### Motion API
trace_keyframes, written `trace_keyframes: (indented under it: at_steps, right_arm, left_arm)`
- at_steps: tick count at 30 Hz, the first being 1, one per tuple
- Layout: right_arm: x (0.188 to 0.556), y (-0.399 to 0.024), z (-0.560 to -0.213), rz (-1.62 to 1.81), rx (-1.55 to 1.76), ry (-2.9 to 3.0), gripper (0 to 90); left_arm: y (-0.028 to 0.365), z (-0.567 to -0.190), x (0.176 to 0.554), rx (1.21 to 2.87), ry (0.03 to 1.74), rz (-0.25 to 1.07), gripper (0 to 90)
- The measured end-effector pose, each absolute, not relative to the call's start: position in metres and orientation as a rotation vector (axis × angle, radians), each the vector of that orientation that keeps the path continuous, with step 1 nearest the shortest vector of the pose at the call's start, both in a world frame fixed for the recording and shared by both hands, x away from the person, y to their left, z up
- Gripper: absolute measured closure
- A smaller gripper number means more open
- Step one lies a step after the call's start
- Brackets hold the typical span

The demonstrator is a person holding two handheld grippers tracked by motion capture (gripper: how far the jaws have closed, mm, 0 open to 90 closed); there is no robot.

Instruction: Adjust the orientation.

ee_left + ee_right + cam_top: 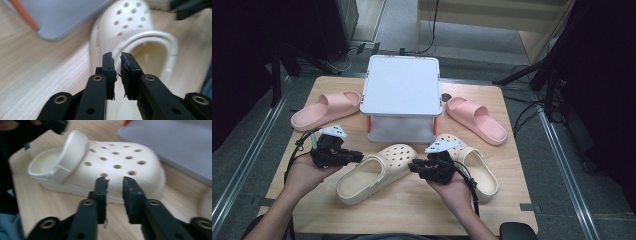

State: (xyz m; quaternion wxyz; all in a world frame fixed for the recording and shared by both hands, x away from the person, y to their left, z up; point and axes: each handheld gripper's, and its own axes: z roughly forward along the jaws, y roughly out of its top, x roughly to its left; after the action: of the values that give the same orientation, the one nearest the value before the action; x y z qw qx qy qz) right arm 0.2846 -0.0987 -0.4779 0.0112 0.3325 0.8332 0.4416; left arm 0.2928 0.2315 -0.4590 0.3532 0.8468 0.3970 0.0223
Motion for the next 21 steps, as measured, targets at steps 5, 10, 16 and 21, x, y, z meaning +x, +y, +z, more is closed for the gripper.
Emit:
trace_keyframes:
  at_steps: [5,10,16,21]
  right_arm:
    - [0.281,-0.080,-0.486,1.315,0.995,2.660,84.5]
    - [0.284,-0.067,-0.497,1.225,0.971,2.684,84.8]
    - [0.286,-0.067,-0.497,1.213,0.962,2.692,85.4]
    - [0.288,-0.065,-0.496,1.199,0.939,2.701,85.2]
  left_arm:
    - [0.235,-0.476,0.301,2.202,1.073,0.065,79.1]
    - [0.237,-0.481,0.301,2.187,1.093,0.027,80.3]
    - [0.236,-0.482,0.295,2.174,1.103,0.030,80.8]
    - [0.236,-0.483,0.288,2.162,1.103,0.022,81.2]
